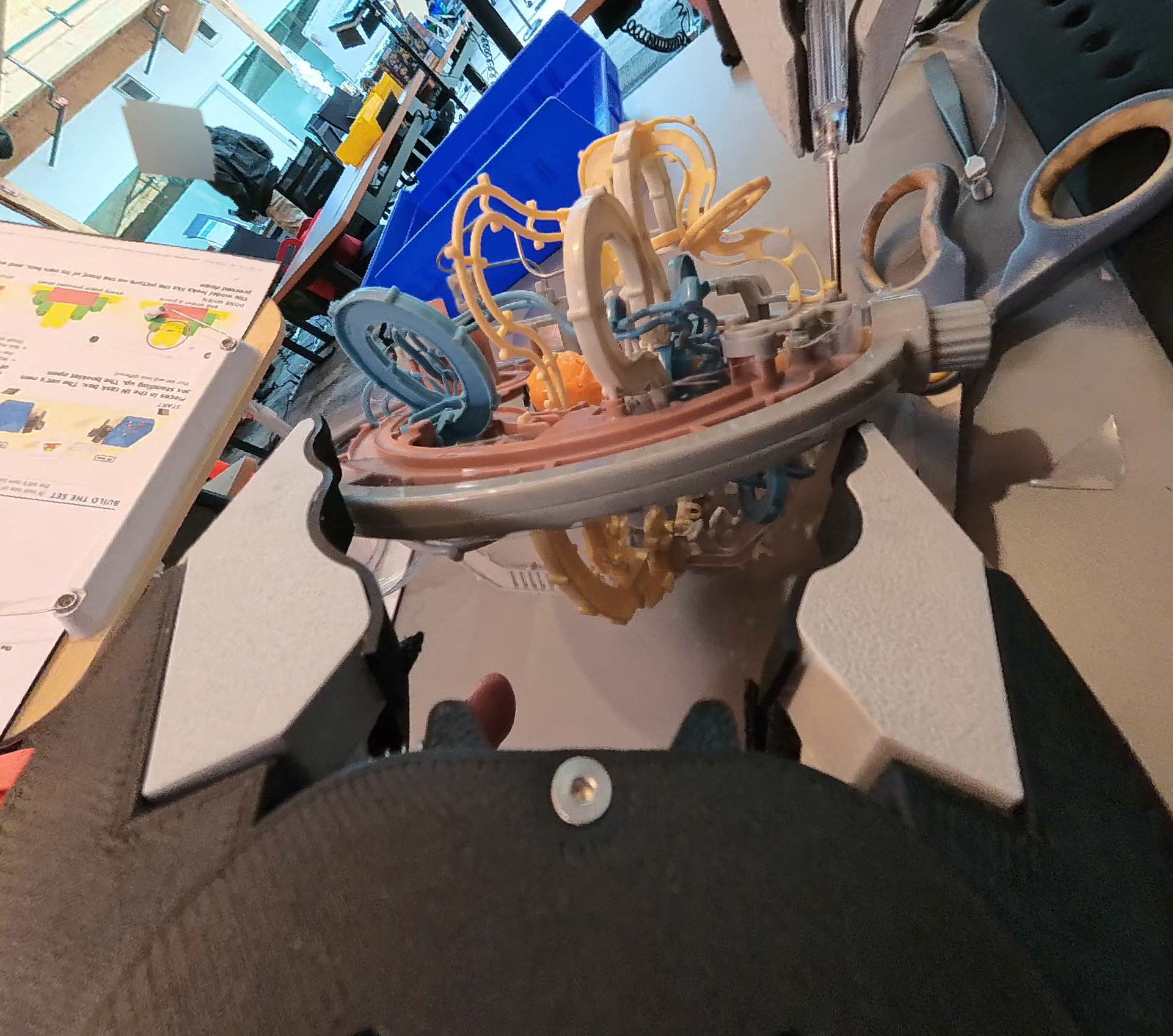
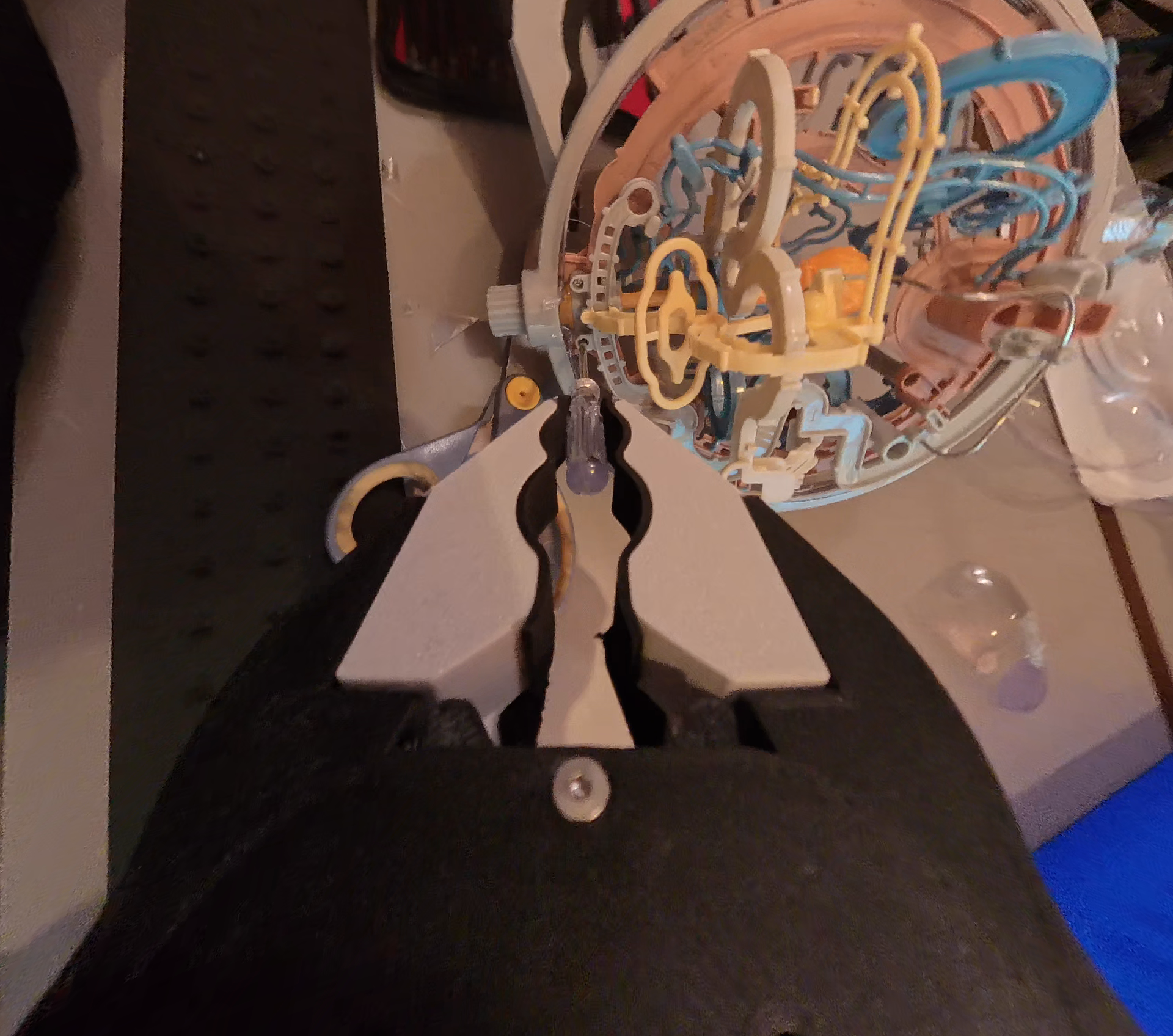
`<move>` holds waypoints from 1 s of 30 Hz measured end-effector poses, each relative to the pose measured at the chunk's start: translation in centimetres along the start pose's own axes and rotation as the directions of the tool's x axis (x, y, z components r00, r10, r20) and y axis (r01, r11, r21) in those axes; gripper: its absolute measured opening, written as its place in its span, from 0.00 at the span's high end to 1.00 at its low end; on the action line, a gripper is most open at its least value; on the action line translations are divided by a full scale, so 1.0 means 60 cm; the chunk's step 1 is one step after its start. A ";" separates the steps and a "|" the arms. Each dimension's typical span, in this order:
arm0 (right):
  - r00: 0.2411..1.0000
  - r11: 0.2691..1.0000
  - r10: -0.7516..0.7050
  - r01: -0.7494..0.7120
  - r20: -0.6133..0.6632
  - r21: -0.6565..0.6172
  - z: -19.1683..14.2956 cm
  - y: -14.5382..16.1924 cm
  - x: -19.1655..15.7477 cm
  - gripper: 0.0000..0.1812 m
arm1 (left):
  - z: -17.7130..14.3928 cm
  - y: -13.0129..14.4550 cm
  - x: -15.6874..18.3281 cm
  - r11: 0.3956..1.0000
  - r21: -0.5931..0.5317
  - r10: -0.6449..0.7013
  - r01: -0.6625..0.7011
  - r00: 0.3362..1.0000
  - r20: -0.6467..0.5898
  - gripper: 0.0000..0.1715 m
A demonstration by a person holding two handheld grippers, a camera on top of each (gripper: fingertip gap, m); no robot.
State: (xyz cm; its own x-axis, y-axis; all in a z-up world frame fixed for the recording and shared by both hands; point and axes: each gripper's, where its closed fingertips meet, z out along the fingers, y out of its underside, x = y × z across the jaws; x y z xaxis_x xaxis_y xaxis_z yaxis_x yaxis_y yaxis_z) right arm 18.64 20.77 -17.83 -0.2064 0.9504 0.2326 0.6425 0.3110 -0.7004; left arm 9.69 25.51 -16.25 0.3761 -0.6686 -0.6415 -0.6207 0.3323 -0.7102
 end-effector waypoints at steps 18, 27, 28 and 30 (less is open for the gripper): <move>0.859 0.845 0.510 -0.510 0.042 0.160 -0.005 -0.008 0.016 0.94 | -0.004 -0.005 -0.006 1.000 0.018 -0.013 0.012 1.000 0.012 0.22; 0.775 0.755 0.628 -0.628 0.066 0.187 -0.007 -0.009 0.029 0.96 | -0.004 -0.018 -0.002 0.999 0.023 0.026 -0.026 0.999 0.027 0.24; 0.776 0.755 0.628 -0.627 0.066 0.193 -0.007 -0.009 0.032 0.95 | -0.005 -0.018 -0.004 0.999 0.024 0.021 -0.022 0.999 0.029 0.24; 0.776 0.753 0.627 -0.626 0.067 0.204 -0.006 -0.013 0.037 0.96 | -0.009 -0.020 -0.010 1.000 0.029 0.010 -0.011 0.999 0.032 0.24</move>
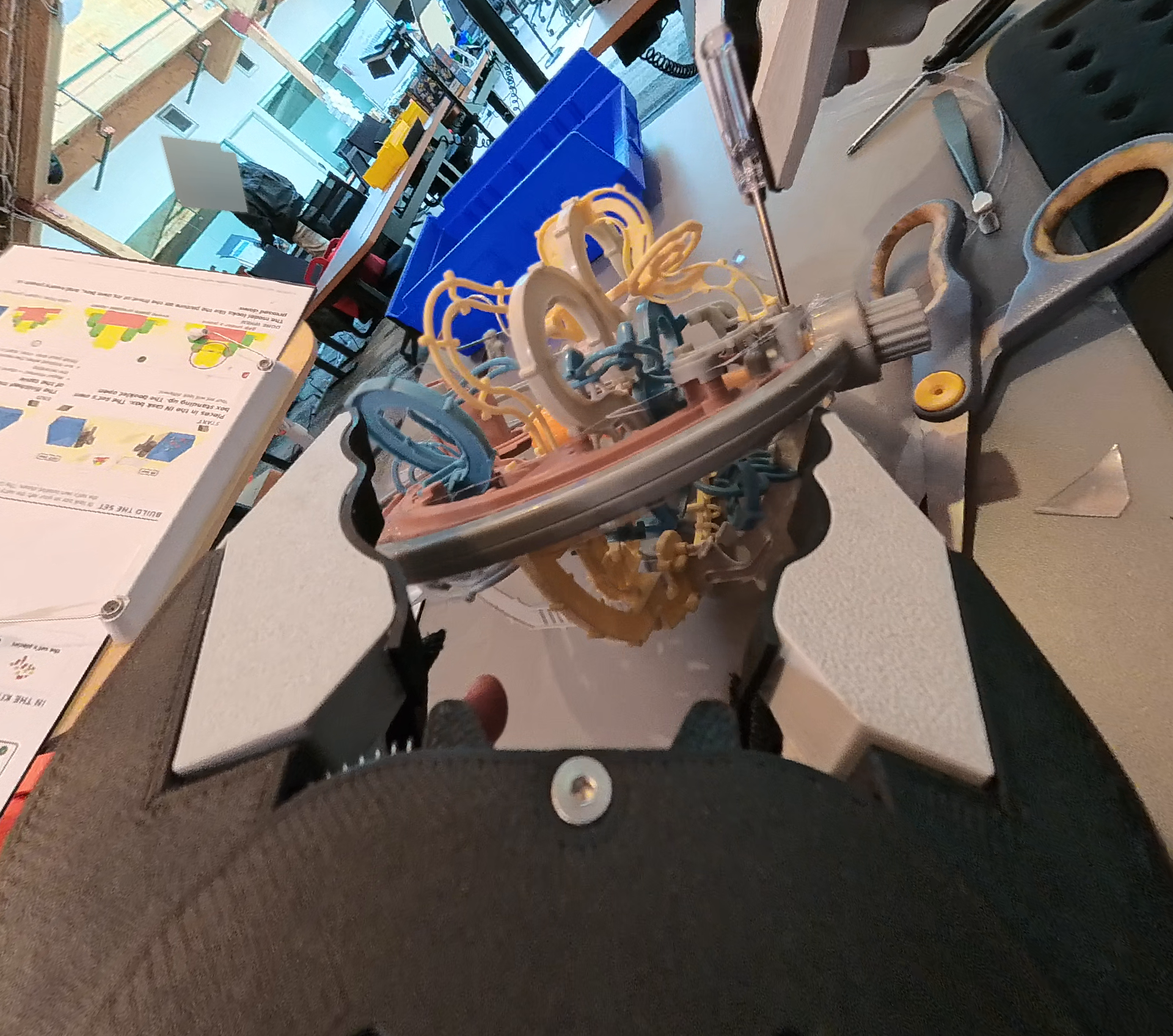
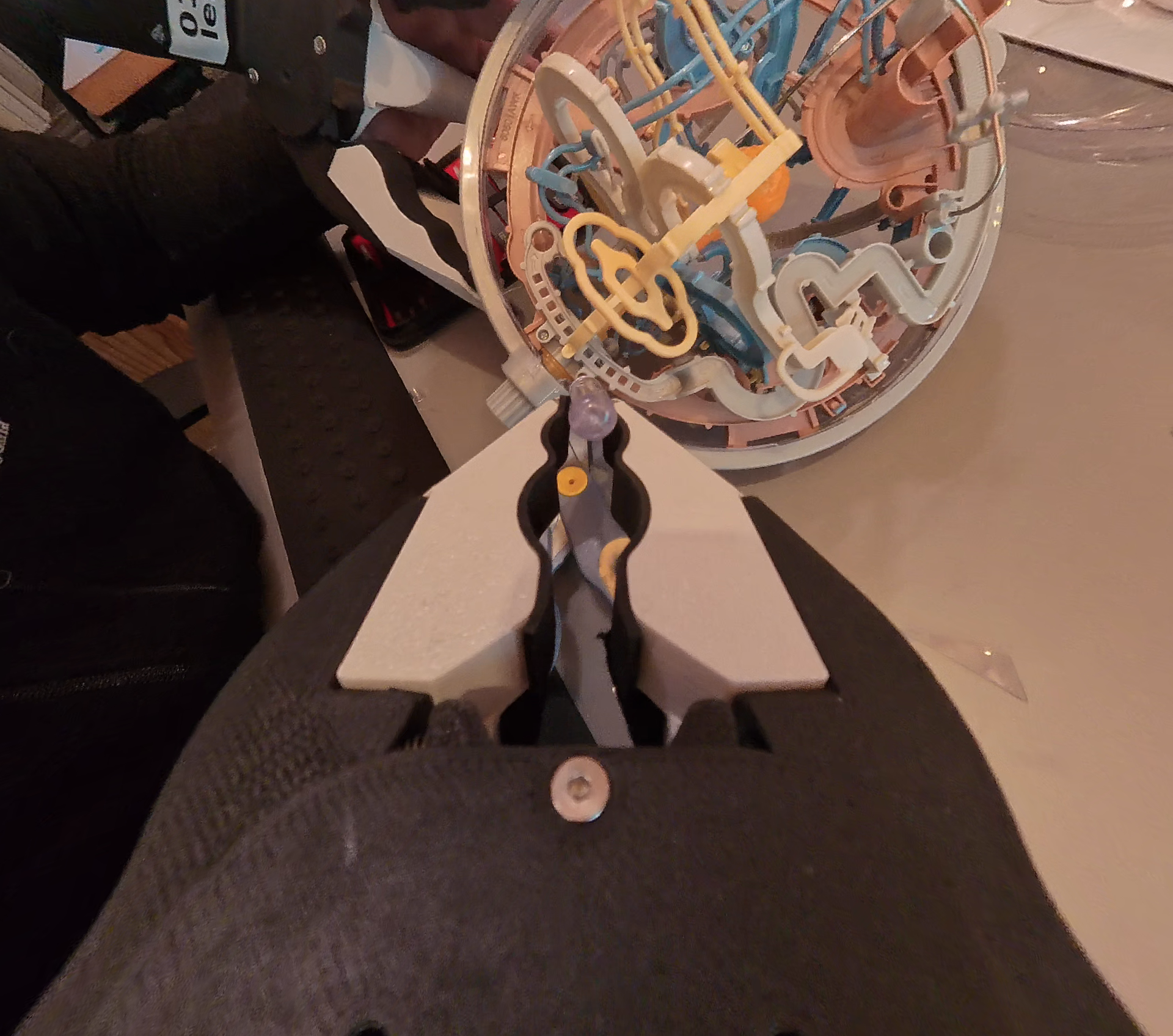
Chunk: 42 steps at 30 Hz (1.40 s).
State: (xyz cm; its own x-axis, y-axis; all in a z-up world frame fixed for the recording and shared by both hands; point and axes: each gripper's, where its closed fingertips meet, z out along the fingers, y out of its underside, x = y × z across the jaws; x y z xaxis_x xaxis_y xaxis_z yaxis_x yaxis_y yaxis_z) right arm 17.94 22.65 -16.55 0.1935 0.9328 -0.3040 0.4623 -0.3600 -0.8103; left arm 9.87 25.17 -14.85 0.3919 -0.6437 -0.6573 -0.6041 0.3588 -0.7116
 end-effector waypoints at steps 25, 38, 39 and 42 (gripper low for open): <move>1.000 1.000 -0.008 0.008 0.016 -0.005 0.014 -0.017 0.002 0.95 | 0.039 -0.047 -0.015 0.958 -0.286 -0.160 0.033 0.886 -0.436 0.46; 1.000 0.998 -0.016 0.016 -0.006 -0.059 0.027 -0.004 -0.002 0.96 | 0.040 -0.003 0.030 0.913 -0.402 -0.271 0.066 0.835 -0.478 0.80; 1.000 0.998 -0.014 0.013 -0.008 -0.057 0.027 -0.003 -0.003 0.96 | 0.042 -0.001 0.035 0.911 -0.406 -0.277 0.071 0.835 -0.475 0.82; 0.999 0.998 -0.015 0.013 -0.035 -0.055 0.029 0.004 -0.002 0.96 | 0.047 -0.001 0.044 0.920 -0.390 -0.246 0.050 0.847 -0.471 0.84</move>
State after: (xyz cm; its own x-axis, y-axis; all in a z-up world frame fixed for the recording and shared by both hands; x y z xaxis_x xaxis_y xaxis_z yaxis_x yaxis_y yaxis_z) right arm 16.51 22.50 -17.58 0.2170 0.9368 -0.2744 0.5118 -0.3486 -0.7852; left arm 12.92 25.38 -17.22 0.1535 -0.9520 -0.2647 -0.8062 0.0342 -0.5906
